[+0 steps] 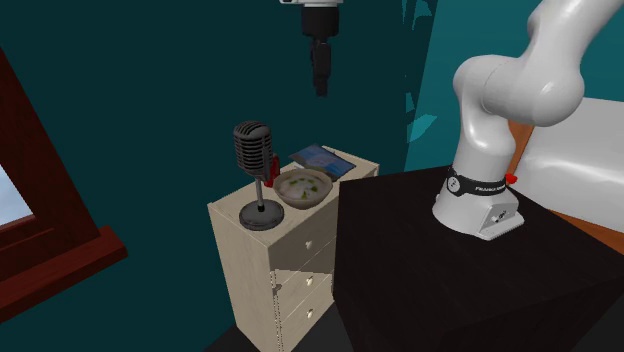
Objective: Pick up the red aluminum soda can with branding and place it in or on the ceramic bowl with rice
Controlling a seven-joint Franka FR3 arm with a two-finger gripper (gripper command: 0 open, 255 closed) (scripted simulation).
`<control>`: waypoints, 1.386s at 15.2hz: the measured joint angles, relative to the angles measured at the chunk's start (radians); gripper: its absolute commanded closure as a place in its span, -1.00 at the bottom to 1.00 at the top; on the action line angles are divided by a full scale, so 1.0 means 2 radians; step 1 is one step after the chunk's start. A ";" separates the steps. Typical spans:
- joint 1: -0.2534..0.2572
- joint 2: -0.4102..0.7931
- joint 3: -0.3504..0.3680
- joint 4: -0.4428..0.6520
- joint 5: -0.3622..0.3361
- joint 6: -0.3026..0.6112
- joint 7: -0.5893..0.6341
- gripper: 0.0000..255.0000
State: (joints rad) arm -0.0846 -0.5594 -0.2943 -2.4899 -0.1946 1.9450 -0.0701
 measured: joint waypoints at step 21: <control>-0.035 0.402 -0.128 0.128 0.203 0.250 -0.306 -1.00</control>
State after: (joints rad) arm -0.1545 0.2451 -0.5496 -2.2336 0.2120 2.4448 -0.6829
